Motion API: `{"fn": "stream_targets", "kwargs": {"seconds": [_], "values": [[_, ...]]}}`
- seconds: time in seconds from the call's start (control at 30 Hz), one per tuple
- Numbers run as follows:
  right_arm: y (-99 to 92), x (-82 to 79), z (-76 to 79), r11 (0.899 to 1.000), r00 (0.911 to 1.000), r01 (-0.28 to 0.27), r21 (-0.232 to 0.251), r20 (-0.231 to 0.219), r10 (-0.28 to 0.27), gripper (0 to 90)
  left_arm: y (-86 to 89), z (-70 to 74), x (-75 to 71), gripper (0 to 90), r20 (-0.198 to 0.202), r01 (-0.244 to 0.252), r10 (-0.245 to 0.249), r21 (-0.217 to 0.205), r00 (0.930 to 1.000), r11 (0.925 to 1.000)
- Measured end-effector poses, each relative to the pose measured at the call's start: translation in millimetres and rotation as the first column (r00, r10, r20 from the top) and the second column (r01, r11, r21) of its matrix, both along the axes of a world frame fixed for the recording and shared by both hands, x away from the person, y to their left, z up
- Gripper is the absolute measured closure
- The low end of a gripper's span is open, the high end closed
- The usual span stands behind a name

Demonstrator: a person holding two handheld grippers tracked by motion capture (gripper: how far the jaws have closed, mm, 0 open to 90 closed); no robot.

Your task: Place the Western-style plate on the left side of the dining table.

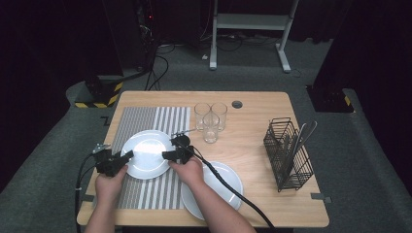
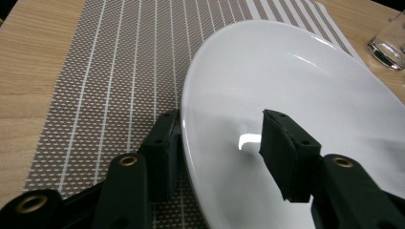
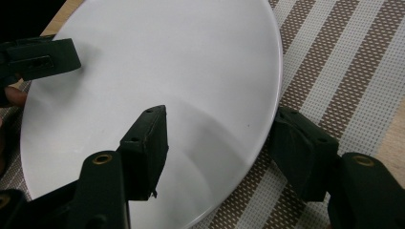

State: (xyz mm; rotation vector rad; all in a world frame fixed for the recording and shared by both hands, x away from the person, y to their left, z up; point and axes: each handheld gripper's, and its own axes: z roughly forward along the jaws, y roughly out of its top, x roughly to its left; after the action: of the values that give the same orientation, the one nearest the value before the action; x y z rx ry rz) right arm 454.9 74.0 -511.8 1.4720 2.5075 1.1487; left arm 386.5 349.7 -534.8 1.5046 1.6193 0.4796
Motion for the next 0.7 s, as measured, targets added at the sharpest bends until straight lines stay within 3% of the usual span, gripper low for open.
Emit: {"fn": "stream_targets", "kwargs": {"seconds": [0.1,0.33,0.7], "values": [[-1.9,-0.3,-1.0,1.000,1.0000,0.008,-0.004,-0.001,-0.008,38.1,-0.2,0.4,-0.7,49.6,0.008,0.001,-0.001,0.004,1.0000,1.0000],[-8.2,-3.0,5.5,1.000,0.9991,0.002,0.017,0.043,-0.003,39.6,-0.4,1.1,-2.9,49.8,0.022,-0.004,0.004,0.005,0.9998,1.0000],[-29.1,-23.5,11.5,1.000,0.9917,-0.014,-0.005,0.128,0.014,40.6,-3.5,4.6,-11.0,49.4,0.096,-0.021,0.016,0.047,0.9952,0.9987]]}}
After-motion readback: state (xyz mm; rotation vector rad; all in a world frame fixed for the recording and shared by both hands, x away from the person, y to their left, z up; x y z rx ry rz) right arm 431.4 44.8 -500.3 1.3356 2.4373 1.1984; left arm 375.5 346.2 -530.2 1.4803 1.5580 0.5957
